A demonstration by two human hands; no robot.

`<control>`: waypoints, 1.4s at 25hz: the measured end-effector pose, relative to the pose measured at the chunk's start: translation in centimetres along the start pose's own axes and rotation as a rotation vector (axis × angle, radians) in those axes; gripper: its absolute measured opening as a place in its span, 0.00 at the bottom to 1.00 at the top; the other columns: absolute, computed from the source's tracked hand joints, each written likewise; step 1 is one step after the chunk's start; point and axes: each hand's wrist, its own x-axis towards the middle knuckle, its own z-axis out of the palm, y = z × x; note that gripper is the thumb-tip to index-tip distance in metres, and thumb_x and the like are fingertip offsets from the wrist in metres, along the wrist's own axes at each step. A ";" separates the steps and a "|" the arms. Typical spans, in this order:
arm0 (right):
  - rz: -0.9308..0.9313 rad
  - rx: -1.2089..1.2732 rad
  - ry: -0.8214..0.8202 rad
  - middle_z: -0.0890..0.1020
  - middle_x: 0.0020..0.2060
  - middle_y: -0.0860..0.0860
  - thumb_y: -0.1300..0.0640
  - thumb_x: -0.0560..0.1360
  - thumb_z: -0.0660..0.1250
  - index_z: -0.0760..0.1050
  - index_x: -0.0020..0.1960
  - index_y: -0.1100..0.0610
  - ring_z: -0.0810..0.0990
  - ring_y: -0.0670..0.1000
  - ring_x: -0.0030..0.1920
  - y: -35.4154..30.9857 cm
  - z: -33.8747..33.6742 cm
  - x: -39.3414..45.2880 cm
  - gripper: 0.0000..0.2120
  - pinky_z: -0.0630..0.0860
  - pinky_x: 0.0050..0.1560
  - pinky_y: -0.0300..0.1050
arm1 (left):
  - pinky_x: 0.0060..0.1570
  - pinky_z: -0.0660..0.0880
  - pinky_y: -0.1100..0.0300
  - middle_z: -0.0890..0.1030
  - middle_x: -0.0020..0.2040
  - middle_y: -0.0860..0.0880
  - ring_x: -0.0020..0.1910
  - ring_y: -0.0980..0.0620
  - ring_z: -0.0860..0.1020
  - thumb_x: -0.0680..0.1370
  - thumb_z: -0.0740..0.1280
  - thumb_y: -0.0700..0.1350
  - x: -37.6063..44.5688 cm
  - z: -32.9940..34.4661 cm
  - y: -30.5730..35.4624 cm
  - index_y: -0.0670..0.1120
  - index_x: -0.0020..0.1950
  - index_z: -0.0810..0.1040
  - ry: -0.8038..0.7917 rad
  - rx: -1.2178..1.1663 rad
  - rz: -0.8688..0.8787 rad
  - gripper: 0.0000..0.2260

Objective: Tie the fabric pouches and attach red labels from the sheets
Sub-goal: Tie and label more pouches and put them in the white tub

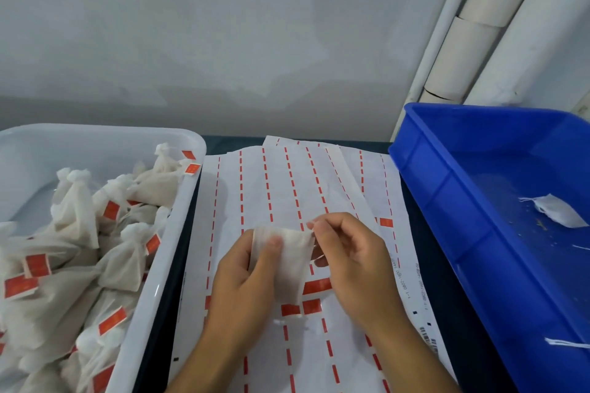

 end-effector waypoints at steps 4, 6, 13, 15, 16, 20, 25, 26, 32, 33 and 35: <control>-0.042 -0.077 -0.024 0.84 0.41 0.39 0.47 0.81 0.64 0.79 0.48 0.45 0.85 0.46 0.45 0.3 -0.6 -0.2 0.07 0.83 0.45 0.40 | 0.36 0.73 0.73 0.81 0.39 0.56 0.39 0.61 0.79 0.83 0.60 0.55 -0.6 0.6 0.3 0.51 0.45 0.80 -0.073 0.119 0.046 0.14; -0.042 -0.131 -0.062 0.84 0.42 0.36 0.42 0.80 0.62 0.78 0.49 0.41 0.85 0.43 0.46 0.2 -0.9 -0.3 0.07 0.81 0.45 0.34 | 0.36 0.73 0.73 0.81 0.40 0.58 0.41 0.61 0.80 0.79 0.59 0.63 -0.6 0.6 0.6 0.52 0.47 0.80 -0.060 0.128 0.050 0.17; 0.071 0.026 -0.086 0.86 0.43 0.40 0.47 0.82 0.63 0.79 0.52 0.46 0.86 0.46 0.42 -0.1 -1.6 0.1 0.07 0.82 0.40 0.36 | 0.37 0.74 0.77 0.75 0.54 0.74 0.52 0.71 0.76 0.69 0.76 0.63 -0.9 0.0 0.7 0.69 0.58 0.72 -0.120 0.312 0.109 0.21; 0.112 0.084 -0.085 0.87 0.44 0.42 0.50 0.84 0.62 0.79 0.53 0.47 0.86 0.48 0.40 -0.2 -1.5 0.1 0.07 0.81 0.36 0.36 | 0.37 0.74 0.76 0.74 0.53 0.79 0.52 0.73 0.75 0.73 0.76 0.57 -0.8 0.1 0.6 0.72 0.58 0.71 -0.127 0.382 0.127 0.20; 0.128 0.105 -0.083 0.87 0.44 0.43 0.50 0.85 0.61 0.78 0.53 0.47 0.85 0.49 0.40 -0.2 -1.4 0.0 0.07 0.80 0.35 0.36 | 0.39 0.74 0.76 0.74 0.52 0.79 0.52 0.72 0.76 0.75 0.74 0.56 -0.8 0.2 0.5 0.73 0.57 0.70 -0.134 0.405 0.125 0.18; 0.122 0.188 -0.050 0.87 0.41 0.45 0.50 0.85 0.60 0.75 0.54 0.50 0.87 0.50 0.38 -0.6 -1.1 -0.1 0.07 0.81 0.35 0.36 | 0.51 0.79 0.66 0.80 0.52 0.67 0.50 0.58 0.81 0.79 0.69 0.58 -0.9 0.2 0.0 0.69 0.58 0.72 -0.202 0.443 0.097 0.11; 0.091 0.236 0.151 0.85 0.37 0.49 0.49 0.85 0.61 0.77 0.53 0.49 0.86 0.50 0.36 -0.9 -2.0 0.0 0.08 0.80 0.36 0.35 | 0.44 0.73 0.70 0.76 0.52 0.65 0.48 0.59 0.77 0.79 0.63 0.65 -1.0 0.1 0.2 0.65 0.61 0.68 -0.288 0.662 0.170 0.13; 0.087 0.234 0.191 0.84 0.36 0.49 0.49 0.85 0.61 0.77 0.52 0.49 0.85 0.49 0.35 -0.8 -2.3 0.2 0.08 0.80 0.36 0.35 | 0.42 0.69 0.73 0.74 0.51 0.66 0.46 0.60 0.76 0.79 0.62 0.65 -1.0 0.1 0.3 0.66 0.62 0.68 -0.298 0.718 0.186 0.13; 0.072 0.330 0.179 0.83 0.36 0.50 0.49 0.85 0.61 0.80 0.51 0.43 0.84 0.50 0.35 -1.3 -2.2 0.1 0.09 0.81 0.38 0.38 | 0.48 0.70 0.71 0.67 0.53 0.71 0.49 0.66 0.72 0.76 0.61 0.72 -1.2 0.2 0.1 0.68 0.69 0.65 -0.336 0.819 0.245 0.23; 0.058 0.365 0.162 0.84 0.36 0.50 0.49 0.85 0.61 0.80 0.50 0.42 0.85 0.51 0.36 -1.5 -2.2 0.0 0.10 0.81 0.38 0.38 | 0.49 0.72 0.71 0.68 0.55 0.71 0.50 0.67 0.73 0.74 0.61 0.74 -1.3 0.1 0.2 0.71 0.69 0.63 -0.346 0.768 0.242 0.25; 0.033 0.434 0.132 0.84 0.38 0.51 0.48 0.83 0.62 0.81 0.49 0.40 0.85 0.51 0.38 -2.0 -2.5 -0.1 0.10 0.81 0.39 0.40 | 0.43 0.75 0.73 0.70 0.55 0.73 0.52 0.67 0.75 0.71 0.60 0.76 -1.4 0.1 0.6 0.73 0.64 0.63 -0.306 0.618 0.214 0.23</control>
